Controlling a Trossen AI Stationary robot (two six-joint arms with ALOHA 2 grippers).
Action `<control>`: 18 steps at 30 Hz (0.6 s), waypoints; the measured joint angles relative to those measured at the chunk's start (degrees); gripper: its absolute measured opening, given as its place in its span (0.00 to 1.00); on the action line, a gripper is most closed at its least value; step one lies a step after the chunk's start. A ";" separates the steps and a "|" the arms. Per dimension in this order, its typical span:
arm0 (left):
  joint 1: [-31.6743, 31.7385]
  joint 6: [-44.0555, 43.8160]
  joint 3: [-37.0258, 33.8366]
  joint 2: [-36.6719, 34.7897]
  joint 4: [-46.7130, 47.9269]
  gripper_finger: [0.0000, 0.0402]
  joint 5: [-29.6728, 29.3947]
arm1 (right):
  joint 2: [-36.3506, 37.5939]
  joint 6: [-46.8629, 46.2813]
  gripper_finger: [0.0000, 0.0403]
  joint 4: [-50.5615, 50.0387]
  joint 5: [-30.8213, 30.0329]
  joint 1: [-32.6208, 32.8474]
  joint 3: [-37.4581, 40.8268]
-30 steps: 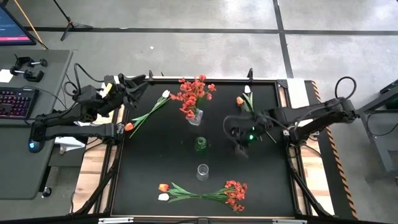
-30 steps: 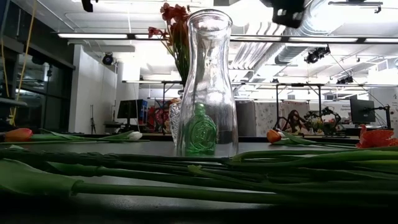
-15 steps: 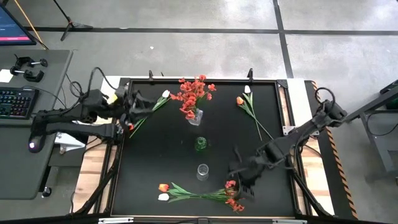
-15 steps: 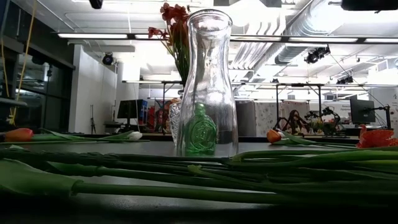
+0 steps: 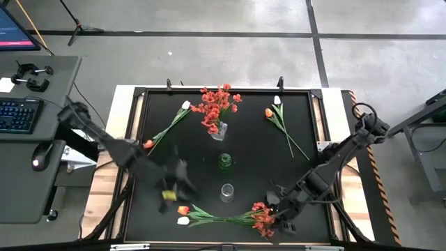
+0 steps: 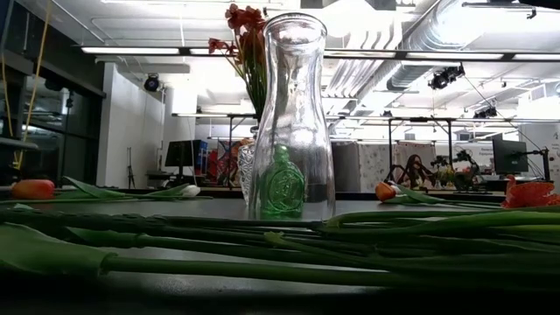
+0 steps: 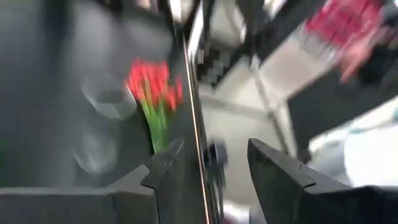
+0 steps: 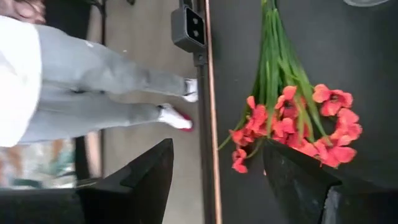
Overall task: Sort flowers into vase by color
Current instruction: Put the orange flowers into the top transparent flower vase
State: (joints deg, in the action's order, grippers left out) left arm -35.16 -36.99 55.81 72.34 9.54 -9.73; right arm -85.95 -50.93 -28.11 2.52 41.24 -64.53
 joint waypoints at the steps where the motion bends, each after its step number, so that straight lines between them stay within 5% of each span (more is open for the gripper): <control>1: -1.42 -0.81 1.55 3.25 0.91 0.40 -0.46 | 0.00 0.25 0.58 -0.34 -0.93 0.43 -0.01; 4: -4.17 0.21 6.30 12.51 3.53 0.39 -2.29 | 0.00 0.39 0.58 -0.87 -2.66 0.98 0.00; 10: -4.65 15.60 14.63 27.73 7.37 0.38 -1.03 | 0.00 -1.60 0.58 -1.57 -3.81 1.19 0.00; 18: -1.93 21.06 18.75 37.83 6.73 0.38 -0.78 | 0.00 -4.72 0.58 -2.47 -8.05 1.02 0.00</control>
State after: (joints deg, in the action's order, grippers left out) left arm -37.09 -15.93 74.56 110.17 16.26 -10.51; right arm -85.95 -55.65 -30.58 -5.53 42.26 -64.53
